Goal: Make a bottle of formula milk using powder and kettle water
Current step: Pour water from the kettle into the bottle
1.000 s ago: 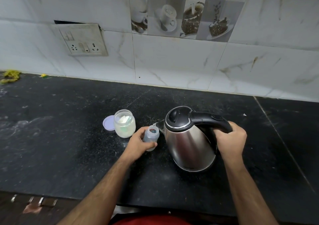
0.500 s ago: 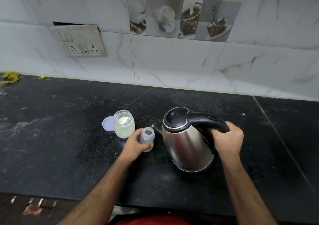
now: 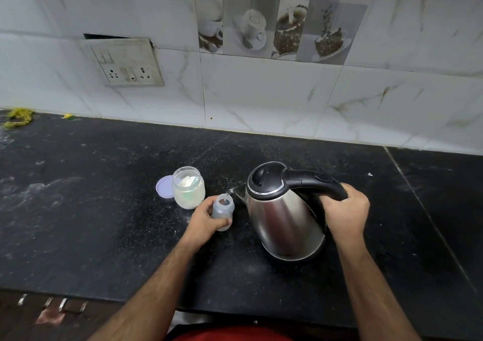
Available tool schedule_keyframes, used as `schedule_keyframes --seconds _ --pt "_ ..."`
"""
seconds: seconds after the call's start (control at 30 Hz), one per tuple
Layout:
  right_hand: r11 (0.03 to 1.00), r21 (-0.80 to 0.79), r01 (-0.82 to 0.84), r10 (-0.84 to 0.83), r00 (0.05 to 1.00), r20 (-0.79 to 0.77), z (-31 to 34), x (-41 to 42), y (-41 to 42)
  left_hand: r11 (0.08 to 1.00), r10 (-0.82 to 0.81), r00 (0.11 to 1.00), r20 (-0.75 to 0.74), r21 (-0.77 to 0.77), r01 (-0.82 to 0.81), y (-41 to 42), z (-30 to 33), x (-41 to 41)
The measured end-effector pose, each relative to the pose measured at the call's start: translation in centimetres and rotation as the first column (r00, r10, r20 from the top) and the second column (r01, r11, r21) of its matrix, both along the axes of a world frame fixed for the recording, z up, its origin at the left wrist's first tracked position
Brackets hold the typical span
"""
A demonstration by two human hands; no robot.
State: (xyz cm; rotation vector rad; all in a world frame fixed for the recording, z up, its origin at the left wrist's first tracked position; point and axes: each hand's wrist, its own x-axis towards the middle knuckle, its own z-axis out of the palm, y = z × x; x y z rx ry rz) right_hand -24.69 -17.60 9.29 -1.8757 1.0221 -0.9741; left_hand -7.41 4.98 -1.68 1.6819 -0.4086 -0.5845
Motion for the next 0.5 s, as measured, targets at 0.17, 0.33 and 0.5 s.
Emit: schedule_keyframes --seconds 0.17,0.33,0.5 --pt "1.0 0.002 0.001 -0.001 1.0 -0.009 0.11 -0.07 -0.13 1.0 -0.006 1.0 -0.005 0.012 0.006 -0.02 -0.12 -0.03" --pt "1.0 0.005 0.004 -0.004 1.0 -0.008 0.19 -0.04 -0.25 1.0 -0.004 1.0 -0.014 0.006 0.004 -0.08 -0.2 -0.13" --pt "1.0 0.018 0.002 -0.002 1.0 -0.008 0.14 -0.04 -0.31 1.0 -0.006 1.0 -0.013 0.0 0.006 -0.17 -0.13 -0.18"
